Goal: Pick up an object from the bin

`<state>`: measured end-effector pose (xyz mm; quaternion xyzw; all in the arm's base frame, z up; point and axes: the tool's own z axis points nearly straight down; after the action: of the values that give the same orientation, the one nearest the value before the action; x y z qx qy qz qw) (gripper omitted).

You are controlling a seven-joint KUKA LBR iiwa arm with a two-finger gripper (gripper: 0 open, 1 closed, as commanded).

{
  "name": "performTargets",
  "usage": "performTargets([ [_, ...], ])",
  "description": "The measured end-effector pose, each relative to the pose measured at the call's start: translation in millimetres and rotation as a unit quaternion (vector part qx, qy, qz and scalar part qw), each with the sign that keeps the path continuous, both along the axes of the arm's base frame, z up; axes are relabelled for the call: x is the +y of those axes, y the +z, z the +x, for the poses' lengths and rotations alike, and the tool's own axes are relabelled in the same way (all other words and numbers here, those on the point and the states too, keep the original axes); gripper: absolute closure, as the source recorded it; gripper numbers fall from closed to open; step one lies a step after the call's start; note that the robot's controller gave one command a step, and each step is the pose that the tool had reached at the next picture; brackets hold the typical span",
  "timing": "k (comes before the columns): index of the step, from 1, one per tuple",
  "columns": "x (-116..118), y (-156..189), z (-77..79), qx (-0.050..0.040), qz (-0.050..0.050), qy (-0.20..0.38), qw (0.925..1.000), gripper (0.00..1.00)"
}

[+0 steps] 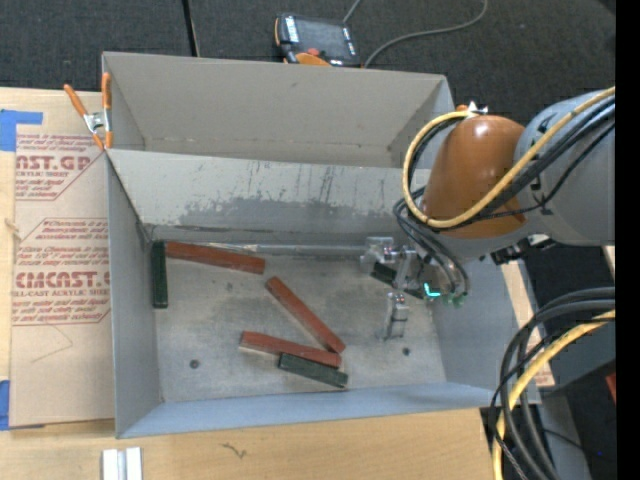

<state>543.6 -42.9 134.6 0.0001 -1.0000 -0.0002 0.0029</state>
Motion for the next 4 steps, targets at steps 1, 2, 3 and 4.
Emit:
performTargets([
  [1,-35.7,165.1,11.4,-0.0091,-0.001,0.039,0.9992,0.0],
  [2,-23.3,45.6,-5.6,-0.0004,0.0,-0.081,0.9967,0.0],
  [3,-31.1,-62.0,40.2,-0.0013,0.0,-0.035,0.9994,0.0],
  [4,-73.8,-65.5,14.4,-0.0023,-0.001,-0.16,0.9871,0.0],
])
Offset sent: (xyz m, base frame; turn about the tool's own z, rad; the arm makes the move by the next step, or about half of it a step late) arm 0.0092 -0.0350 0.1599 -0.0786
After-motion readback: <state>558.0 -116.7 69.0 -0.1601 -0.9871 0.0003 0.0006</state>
